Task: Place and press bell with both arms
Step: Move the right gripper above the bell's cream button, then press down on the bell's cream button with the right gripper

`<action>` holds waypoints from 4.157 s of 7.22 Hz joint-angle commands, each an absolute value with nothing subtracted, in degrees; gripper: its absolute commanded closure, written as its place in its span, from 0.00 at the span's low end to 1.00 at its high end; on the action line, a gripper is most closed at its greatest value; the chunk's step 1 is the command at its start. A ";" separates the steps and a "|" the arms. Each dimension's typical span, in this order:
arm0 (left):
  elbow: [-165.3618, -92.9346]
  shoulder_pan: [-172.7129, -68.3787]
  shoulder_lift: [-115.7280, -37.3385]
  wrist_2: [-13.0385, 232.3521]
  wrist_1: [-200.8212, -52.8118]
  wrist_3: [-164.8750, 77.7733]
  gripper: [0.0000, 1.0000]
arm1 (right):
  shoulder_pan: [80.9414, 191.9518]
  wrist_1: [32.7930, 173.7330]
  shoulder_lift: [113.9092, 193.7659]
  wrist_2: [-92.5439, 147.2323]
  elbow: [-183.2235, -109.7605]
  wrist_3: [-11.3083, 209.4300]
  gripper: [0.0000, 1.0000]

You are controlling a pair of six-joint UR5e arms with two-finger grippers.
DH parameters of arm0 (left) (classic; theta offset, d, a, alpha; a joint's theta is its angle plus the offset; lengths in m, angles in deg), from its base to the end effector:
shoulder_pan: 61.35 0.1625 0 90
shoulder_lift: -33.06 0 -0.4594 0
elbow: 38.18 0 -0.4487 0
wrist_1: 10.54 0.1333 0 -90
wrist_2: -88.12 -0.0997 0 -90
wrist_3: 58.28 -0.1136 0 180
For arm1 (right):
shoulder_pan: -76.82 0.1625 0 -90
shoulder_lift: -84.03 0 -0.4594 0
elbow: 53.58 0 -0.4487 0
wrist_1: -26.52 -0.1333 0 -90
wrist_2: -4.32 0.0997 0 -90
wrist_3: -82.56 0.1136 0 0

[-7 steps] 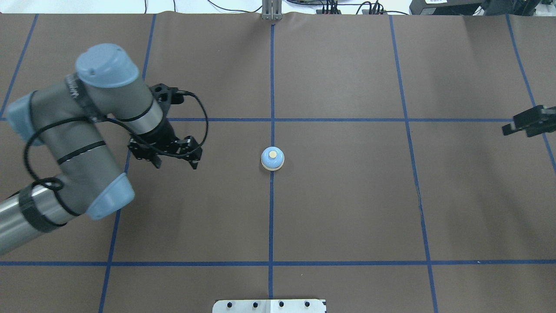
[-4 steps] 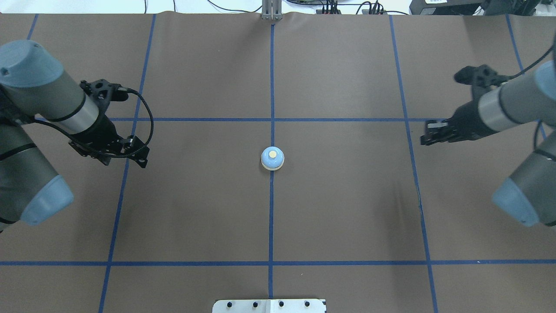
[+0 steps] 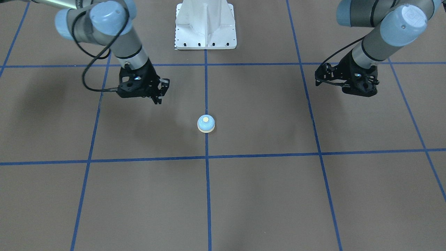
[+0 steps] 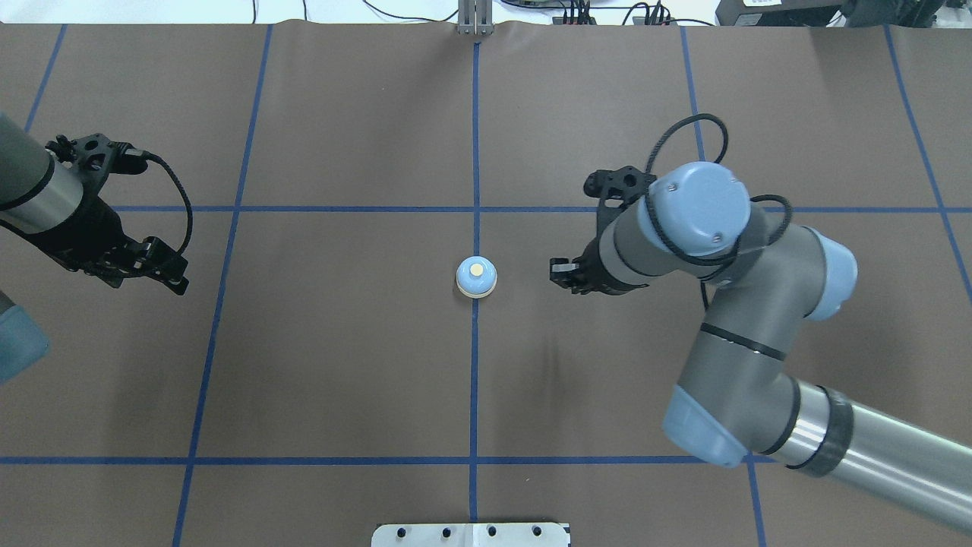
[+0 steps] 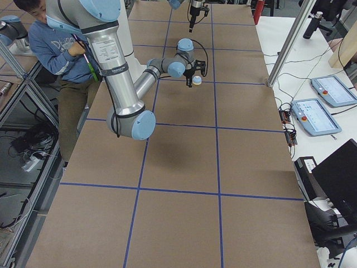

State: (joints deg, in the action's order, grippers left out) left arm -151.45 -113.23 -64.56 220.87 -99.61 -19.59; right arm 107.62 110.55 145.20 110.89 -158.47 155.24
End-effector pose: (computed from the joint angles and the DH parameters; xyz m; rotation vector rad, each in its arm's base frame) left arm 0.3101 -0.4863 0.4100 -0.0623 0.8804 0.1857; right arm -0.5439 -0.4417 0.2493 0.1037 -0.8964 0.0937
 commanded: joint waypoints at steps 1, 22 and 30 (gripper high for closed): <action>-152.96 -114.60 -61.70 220.93 -99.57 -22.05 0.01 | 104.68 113.53 135.92 108.56 -151.36 158.75 1.00; -154.02 -114.52 -60.45 220.40 -99.66 -22.16 0.01 | 104.76 111.24 125.60 106.98 -135.15 158.15 1.00; -154.28 -114.61 -60.37 220.66 -99.57 -22.07 0.01 | 111.60 116.58 133.62 114.44 -150.36 156.41 1.00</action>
